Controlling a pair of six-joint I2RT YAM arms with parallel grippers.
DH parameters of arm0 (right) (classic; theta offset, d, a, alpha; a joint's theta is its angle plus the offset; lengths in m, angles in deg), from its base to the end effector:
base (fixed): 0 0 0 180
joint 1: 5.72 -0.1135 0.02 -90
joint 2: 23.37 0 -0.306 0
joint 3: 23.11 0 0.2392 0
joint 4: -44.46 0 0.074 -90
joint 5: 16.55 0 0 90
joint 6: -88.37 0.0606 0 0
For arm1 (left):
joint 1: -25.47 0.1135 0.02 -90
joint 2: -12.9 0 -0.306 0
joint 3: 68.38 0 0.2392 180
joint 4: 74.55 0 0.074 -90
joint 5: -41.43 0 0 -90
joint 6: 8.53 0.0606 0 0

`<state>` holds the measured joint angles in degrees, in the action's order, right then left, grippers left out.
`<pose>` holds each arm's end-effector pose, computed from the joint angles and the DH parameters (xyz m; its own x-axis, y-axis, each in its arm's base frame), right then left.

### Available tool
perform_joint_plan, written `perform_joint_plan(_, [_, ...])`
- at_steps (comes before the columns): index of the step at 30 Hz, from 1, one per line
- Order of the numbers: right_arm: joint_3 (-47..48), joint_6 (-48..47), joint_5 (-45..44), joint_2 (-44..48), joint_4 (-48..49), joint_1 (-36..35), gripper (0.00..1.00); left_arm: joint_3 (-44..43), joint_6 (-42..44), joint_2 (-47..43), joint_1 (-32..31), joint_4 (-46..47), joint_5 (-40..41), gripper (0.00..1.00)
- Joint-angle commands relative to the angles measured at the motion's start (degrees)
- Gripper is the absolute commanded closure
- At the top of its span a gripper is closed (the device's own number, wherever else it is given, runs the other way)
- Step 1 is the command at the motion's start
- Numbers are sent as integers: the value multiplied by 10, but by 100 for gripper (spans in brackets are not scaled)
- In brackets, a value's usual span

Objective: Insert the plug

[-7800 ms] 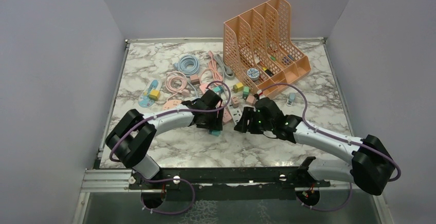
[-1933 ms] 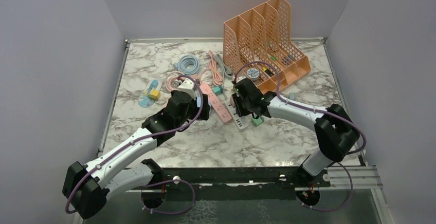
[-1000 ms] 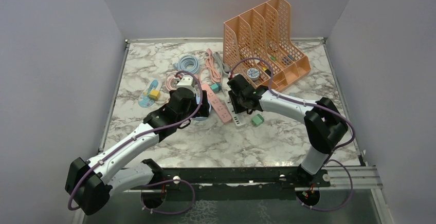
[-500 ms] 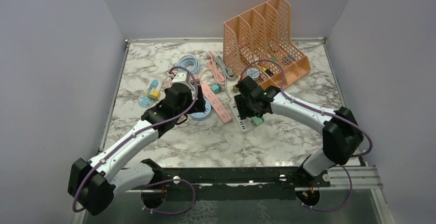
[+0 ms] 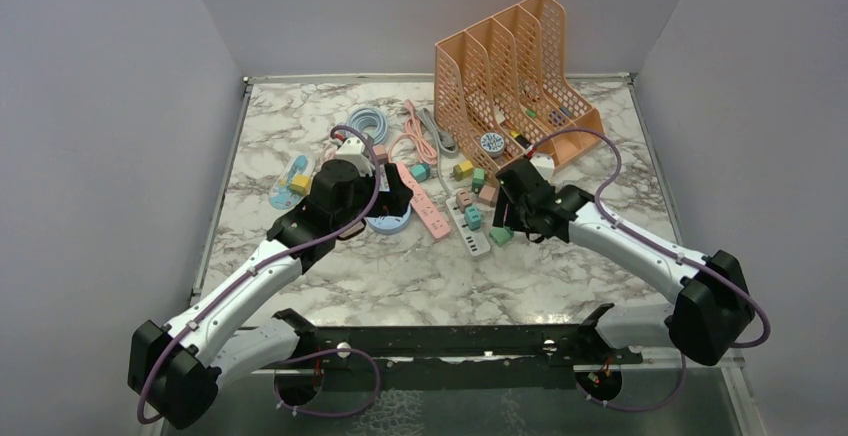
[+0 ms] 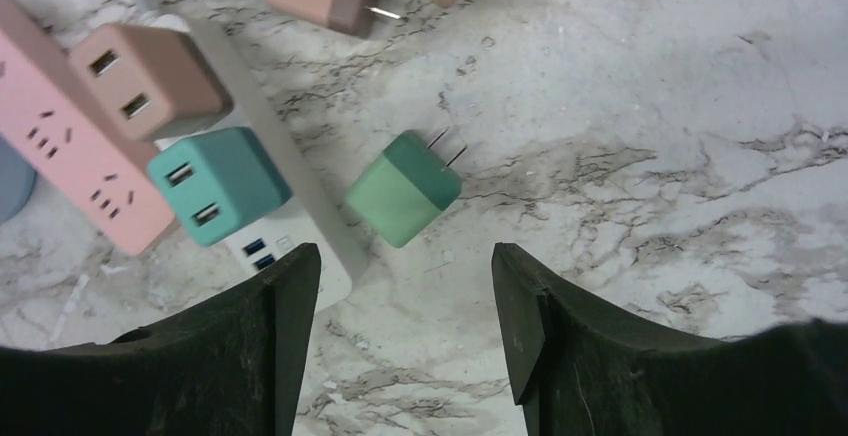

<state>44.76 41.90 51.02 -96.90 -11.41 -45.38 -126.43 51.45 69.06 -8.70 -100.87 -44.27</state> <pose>0.1943 0.1311 0.2691 -0.8005 0.1633 -0.5766 0.1399 0.9865 0.0851 0.1772 -0.1148 0.3200 -0.5482 -0.2308 -0.8038 0.2648 0.8638 -0.4287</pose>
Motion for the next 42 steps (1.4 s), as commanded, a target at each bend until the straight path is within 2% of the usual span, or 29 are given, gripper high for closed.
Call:
perform_joint_plan(1, [-19, 75, 3, -25, 37, 26, 36, 4, -4, -2, 3, 39, -50, 1])
perform_joint_plan(9, [-22, 166, 30, -92, 45, 40, 34, 24, -38, 2, 3, 63, -68, 1])
perform_joint_plan(22, [-39, 214, 23, -141, 81, 48, 35, 18, -30, 19, 3, 39, -89, 1])
perform_joint_plan(26, [-41, 213, 21, -152, 88, 54, 39, 24, -31, 20, 3, 48, -109, 1])
perform_joint_plan(34, [-32, 184, 34, -180, 89, 62, 59, 32, -20, 29, 3, 46, -142, 1])
perform_joint_plan(37, [-34, 179, 43, -165, 85, 63, 64, 34, -21, 32, 3, 52, -158, 1])
perform_joint_plan(42, [-35, 200, 66, -93, 64, 63, 64, 32, -41, 41, 3, 79, -193, 1])
